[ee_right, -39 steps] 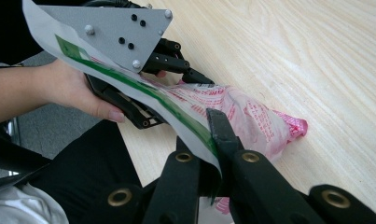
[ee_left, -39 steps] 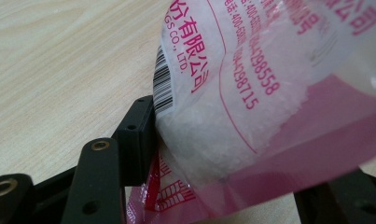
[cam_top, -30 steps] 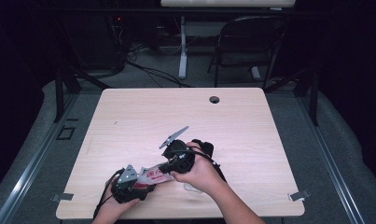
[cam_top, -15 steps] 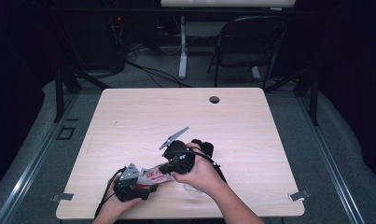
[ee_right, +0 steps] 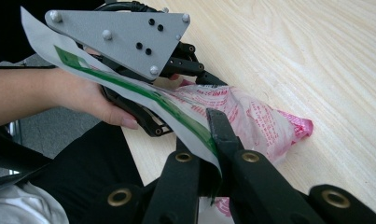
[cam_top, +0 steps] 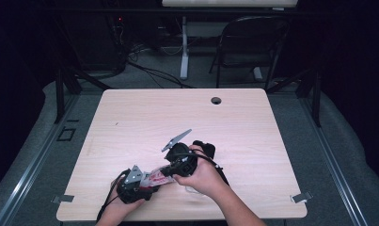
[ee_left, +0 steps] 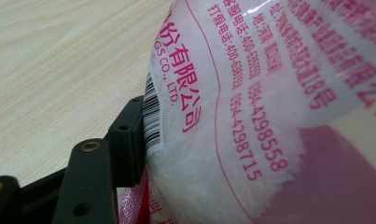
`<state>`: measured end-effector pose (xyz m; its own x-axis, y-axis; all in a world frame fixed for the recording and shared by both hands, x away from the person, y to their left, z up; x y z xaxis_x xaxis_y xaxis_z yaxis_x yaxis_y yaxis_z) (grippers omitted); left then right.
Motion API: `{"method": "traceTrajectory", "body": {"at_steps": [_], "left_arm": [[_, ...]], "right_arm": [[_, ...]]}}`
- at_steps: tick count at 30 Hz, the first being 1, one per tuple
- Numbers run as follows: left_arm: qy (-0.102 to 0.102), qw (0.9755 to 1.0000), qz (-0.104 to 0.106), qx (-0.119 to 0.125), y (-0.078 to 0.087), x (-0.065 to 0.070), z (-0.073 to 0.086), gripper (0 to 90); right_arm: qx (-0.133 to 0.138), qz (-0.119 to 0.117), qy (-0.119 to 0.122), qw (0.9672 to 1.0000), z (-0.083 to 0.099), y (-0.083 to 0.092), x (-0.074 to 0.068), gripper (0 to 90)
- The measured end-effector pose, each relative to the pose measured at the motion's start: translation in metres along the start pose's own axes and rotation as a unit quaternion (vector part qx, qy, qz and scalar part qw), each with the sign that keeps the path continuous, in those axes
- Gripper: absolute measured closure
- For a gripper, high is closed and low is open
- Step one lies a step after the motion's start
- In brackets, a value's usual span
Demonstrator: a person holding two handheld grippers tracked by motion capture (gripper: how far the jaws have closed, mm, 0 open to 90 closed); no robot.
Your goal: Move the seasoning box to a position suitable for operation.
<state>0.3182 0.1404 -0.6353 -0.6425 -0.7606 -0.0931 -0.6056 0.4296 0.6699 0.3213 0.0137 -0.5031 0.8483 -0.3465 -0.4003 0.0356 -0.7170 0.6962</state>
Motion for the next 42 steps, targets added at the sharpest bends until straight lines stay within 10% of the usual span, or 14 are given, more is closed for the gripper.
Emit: {"method": "traceTrajectory", "body": {"at_steps": [26, 42], "left_arm": [[-0.008, 0.9998, -0.014, 0.01, 0.008, 0.0, -0.006, 55.1], [-0.053, 0.9966, -0.061, 0.018, 0.017, -0.003, -0.034, 56.1]], "right_arm": [[0.007, -0.004, 0.009, 0.9999, -0.001, 0.006, -0.003, 90.0], [0.035, 0.007, 0.016, 0.9992, -0.002, 0.032, -0.004, 90.0]]}}
Point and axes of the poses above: each handheld gripper's, and its own axes: y roughly backward along the jaws, z roughly out of its underside, x roughly to its right, the point moved 7 cm from there along -y, roughly forward along the jaws, and after that the axes turned 12 degrees about -z, right-handed, at the moved point
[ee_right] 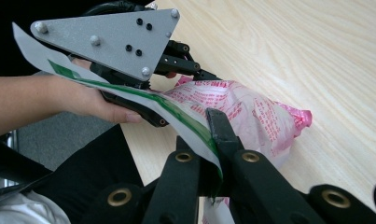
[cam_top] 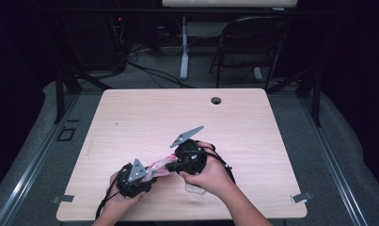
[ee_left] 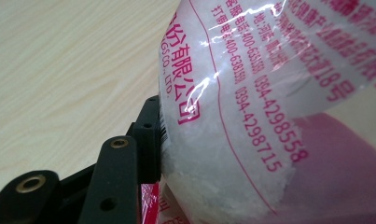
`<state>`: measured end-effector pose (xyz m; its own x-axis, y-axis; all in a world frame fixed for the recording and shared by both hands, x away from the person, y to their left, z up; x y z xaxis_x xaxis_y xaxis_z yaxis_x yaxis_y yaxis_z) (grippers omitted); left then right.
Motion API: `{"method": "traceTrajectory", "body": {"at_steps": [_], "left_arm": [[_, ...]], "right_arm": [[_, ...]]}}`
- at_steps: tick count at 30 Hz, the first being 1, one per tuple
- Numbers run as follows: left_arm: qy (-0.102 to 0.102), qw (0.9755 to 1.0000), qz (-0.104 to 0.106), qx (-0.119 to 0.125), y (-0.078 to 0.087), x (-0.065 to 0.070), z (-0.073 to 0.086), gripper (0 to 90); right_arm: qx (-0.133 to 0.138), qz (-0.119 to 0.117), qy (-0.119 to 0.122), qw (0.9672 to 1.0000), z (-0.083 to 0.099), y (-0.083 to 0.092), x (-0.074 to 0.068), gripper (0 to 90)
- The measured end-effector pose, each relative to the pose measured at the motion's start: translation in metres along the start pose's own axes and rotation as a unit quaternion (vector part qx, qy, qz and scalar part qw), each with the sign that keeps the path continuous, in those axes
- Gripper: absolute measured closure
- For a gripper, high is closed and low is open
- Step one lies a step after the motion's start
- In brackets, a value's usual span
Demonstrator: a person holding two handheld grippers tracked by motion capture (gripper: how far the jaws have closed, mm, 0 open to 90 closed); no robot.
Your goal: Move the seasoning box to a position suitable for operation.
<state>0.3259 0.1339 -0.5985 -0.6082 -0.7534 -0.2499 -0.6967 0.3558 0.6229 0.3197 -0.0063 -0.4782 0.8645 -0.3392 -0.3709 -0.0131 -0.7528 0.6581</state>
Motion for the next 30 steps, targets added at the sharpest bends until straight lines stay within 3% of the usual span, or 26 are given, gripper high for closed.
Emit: {"method": "traceTrajectory", "body": {"at_steps": [9, 18, 30], "left_arm": [[-0.03, 0.9991, -0.029, 0.001, -0.001, -0.002, -0.017, 56.3], [-0.043, 0.9984, -0.036, -0.001, -0.004, 0.0, -0.024, 56.4], [-0.078, 0.9948, -0.065, -0.006, -0.005, 0.0, -0.029, 56.6]], "right_arm": [[0.017, 0.009, 0.001, 0.9998, 0.003, 0.012, 0.004, 90.0], [0.03, 0.009, -0.006, 0.9995, 0.007, 0.019, 0.01, 90.0], [0.05, 0.016, -0.002, 0.9986, 0.016, 0.022, 0.014, 90.0]]}}
Point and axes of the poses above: each handheld gripper's, and its own axes: y roughly backward along the jaws, z roughly out of its underside, x roughly to its right, the point moved 7 cm from there along -y, roughly forward along the jaws, and after that the axes turned 12 degrees about -z, right-handed, at the moved point
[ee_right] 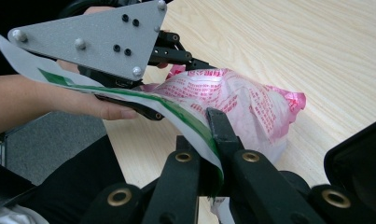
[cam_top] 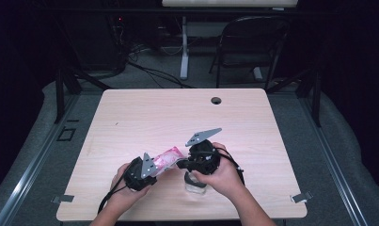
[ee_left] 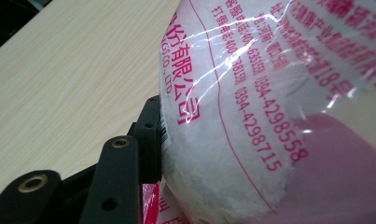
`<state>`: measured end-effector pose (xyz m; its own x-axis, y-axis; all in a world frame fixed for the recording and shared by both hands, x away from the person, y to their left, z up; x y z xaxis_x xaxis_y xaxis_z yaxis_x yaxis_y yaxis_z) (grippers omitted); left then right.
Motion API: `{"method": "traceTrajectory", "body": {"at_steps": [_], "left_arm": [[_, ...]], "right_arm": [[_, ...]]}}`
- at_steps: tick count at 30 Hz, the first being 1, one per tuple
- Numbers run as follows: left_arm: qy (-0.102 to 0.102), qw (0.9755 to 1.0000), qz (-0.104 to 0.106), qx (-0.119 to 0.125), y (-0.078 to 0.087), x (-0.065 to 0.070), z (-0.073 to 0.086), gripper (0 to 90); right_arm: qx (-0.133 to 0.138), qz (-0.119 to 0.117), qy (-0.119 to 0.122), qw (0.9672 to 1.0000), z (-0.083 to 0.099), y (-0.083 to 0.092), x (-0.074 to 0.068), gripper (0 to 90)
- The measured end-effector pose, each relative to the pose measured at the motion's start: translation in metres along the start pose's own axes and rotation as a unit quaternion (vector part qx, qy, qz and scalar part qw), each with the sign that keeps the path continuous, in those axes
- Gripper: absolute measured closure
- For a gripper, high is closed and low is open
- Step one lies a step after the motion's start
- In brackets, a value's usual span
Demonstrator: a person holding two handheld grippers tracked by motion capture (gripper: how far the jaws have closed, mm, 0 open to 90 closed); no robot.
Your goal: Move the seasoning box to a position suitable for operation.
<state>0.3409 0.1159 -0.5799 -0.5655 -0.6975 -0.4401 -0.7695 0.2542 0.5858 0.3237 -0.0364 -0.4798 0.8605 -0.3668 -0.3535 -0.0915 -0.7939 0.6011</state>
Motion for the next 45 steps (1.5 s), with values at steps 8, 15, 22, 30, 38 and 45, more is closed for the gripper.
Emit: {"method": "traceTrajectory", "body": {"at_steps": [8, 15, 22, 30, 38, 45], "left_arm": [[-0.033, 0.9992, -0.023, -0.002, 0.0, -0.001, -0.003, 56.8], [-0.053, 0.9976, -0.043, -0.002, 0.001, -0.001, -0.006, 57.1], [-0.073, 0.9957, -0.056, -0.006, 0.002, -0.002, -0.008, 57.3], [-0.087, 0.9936, -0.072, -0.002, 0.005, -0.004, -0.011, 57.4], [-0.098, 0.992, -0.081, -0.001, 0.007, -0.005, -0.012, 57.5], [-0.097, 0.992, -0.081, 0.002, 0.008, -0.006, -0.014, 57.7]], "right_arm": [[0.012, 0.003, 0.008, 0.9999, 0.008, 0.002, 0.002, 90.0], [0.014, 0.004, 0.006, 0.9999, 0.013, 0.003, 0.005, 90.0], [0.018, 0.003, -0.001, 0.9998, 0.016, 0.004, 0.008, 90.0], [0.019, -0.001, -0.006, 0.9998, 0.018, 0.005, 0.009, 90.0], [0.024, -0.003, -0.008, 0.9997, 0.019, 0.005, 0.009, 90.0], [0.026, -0.005, -0.004, 0.9996, 0.019, 0.007, 0.008, 90.0]]}}
Point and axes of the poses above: each handheld gripper's, and its own axes: y roughly backward along the jaws, z roughly out of its underside, x roughly to its right, the point moved 7 cm from there along -y, roughly forward along the jaws, and after that the axes turned 12 degrees about -z, right-handed, at the moved point
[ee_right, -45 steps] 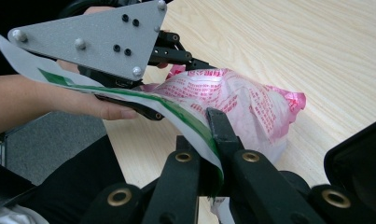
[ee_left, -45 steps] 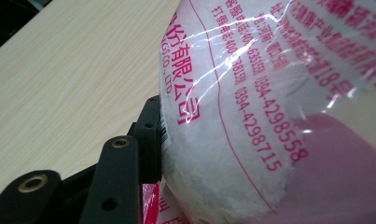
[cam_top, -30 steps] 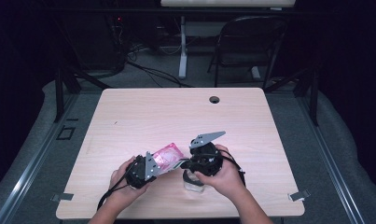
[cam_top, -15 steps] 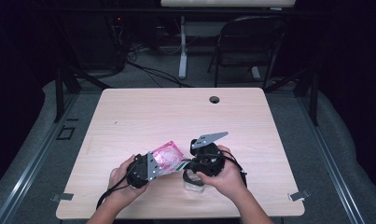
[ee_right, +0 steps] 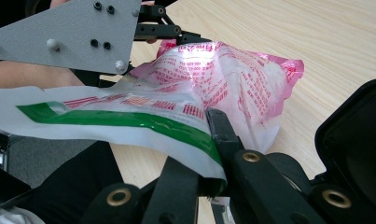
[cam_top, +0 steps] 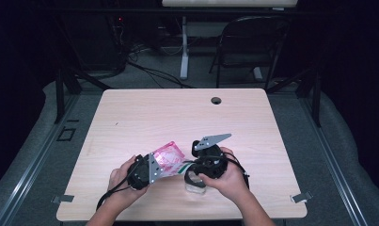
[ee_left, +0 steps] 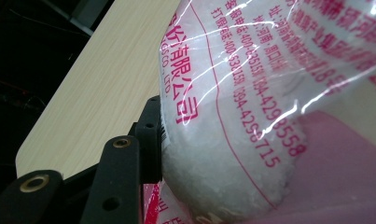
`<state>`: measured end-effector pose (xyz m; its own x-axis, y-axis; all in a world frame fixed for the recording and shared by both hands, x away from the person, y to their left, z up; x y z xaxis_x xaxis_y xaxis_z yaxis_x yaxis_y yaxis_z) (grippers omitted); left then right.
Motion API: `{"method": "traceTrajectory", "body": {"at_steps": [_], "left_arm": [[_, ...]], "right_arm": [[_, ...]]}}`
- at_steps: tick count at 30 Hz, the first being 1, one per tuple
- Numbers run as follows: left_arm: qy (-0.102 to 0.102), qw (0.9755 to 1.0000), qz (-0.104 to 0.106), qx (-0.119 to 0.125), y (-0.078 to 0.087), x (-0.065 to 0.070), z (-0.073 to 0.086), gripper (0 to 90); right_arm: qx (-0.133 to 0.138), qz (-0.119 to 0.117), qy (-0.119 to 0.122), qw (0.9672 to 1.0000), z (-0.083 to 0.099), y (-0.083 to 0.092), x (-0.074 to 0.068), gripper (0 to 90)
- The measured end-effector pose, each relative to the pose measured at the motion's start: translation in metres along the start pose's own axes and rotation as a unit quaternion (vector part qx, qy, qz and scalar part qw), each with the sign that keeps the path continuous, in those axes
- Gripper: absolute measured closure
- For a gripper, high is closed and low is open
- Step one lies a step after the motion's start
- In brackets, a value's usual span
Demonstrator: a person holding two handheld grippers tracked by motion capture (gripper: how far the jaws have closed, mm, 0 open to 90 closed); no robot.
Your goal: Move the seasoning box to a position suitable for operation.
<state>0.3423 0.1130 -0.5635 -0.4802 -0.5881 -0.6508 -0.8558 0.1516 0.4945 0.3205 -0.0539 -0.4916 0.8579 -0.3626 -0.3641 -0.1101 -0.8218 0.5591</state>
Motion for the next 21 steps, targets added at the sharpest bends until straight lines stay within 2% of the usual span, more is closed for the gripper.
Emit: {"method": "traceTrajectory", "body": {"at_steps": [6, 10, 14, 21], "left_arm": [[-0.004, 1.0, -0.001, -0.002, 0.0, -0.001, 0.0, 57.9], [-0.006, 1.0, -0.002, -0.006, 0.0, -0.002, 0.0, 58.4], [-0.008, 0.9999, -0.005, -0.007, 0.0, -0.003, 0.0, 58.8], [-0.01, 0.9998, -0.012, -0.009, 0.0, -0.004, 0.0, 59.0]], "right_arm": [[-0.001, 0.005, 0.001, 1.0, 0.0, 0.0, 0.0, 87.7], [-0.005, 0.003, 0.0, 1.0, 0.001, 0.002, 0.0, 82.9], [-0.011, -0.001, -0.002, 0.9999, 0.002, 0.007, 0.0, 73.8], [-0.015, 0.001, -0.005, 0.9999, 0.006, 0.018, 0.003, 70.9]]}}
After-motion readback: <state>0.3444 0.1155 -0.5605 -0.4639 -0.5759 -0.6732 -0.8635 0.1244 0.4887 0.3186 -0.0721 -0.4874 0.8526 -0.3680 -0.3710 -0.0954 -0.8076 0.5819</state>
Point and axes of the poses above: each handheld gripper's, and its own axes: y roughly backward along the jaws, z roughly out of its underside, x roughly to its right, the point moved 7 cm from there along -y, roughly forward along the jaws, and after that the axes turned 12 degrees about -z, right-handed, at the moved point
